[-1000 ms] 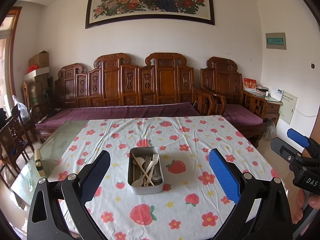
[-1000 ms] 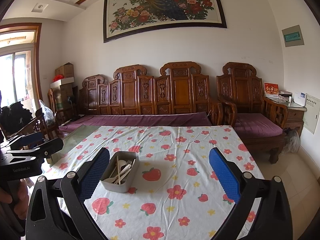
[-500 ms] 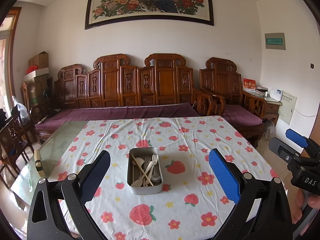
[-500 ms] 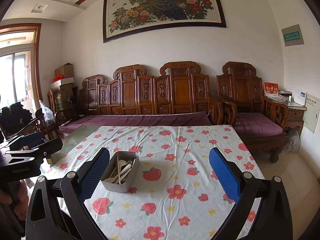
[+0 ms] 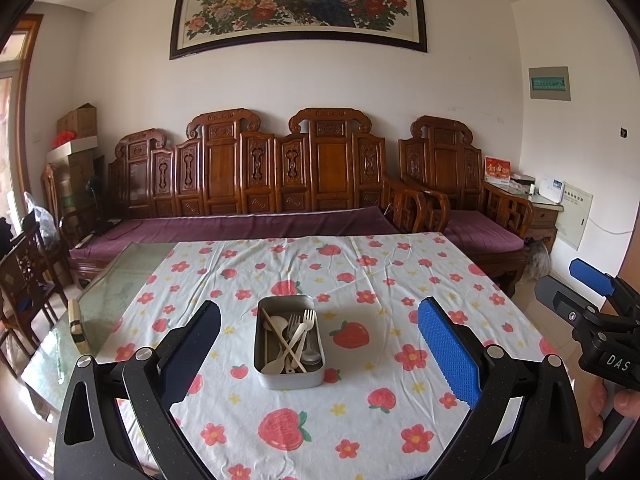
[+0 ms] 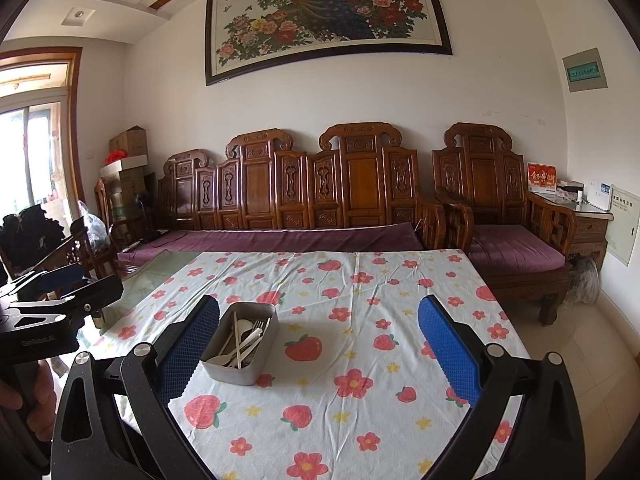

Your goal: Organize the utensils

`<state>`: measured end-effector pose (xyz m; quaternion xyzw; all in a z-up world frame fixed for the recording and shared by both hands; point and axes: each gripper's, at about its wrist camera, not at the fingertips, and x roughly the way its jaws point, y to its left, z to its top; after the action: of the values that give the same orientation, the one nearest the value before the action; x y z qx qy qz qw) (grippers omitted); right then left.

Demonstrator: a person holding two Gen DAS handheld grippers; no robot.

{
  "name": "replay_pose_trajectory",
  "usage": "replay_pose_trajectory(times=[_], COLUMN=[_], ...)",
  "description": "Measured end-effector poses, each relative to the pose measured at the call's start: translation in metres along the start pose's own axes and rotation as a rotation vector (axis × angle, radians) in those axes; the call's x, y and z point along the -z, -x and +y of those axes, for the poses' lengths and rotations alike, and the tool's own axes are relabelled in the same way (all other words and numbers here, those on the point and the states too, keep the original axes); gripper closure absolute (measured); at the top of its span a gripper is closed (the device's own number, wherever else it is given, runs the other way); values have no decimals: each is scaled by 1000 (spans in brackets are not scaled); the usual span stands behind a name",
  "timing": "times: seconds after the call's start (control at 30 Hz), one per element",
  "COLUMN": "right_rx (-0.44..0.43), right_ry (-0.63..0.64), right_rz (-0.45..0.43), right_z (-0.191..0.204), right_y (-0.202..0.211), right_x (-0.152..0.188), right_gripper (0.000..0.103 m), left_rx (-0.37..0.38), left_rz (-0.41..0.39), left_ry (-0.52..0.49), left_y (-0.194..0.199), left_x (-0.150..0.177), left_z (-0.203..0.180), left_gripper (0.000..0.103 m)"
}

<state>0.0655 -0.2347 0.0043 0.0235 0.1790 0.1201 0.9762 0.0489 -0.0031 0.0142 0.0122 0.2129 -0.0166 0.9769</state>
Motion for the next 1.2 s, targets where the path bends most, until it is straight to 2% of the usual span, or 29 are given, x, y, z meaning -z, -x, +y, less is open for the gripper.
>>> replay_pose_trajectory(times=[1.2], right_rx=[-1], right_ry=[0], right_rz=[0], right_z=[2], right_y=[0], right_x=[0], right_gripper=[3], left_rx=[3], left_rz=[-5], left_ry=[-1], left_y=[1], left_x=[-1], left_z=[-7], left_gripper=[8])
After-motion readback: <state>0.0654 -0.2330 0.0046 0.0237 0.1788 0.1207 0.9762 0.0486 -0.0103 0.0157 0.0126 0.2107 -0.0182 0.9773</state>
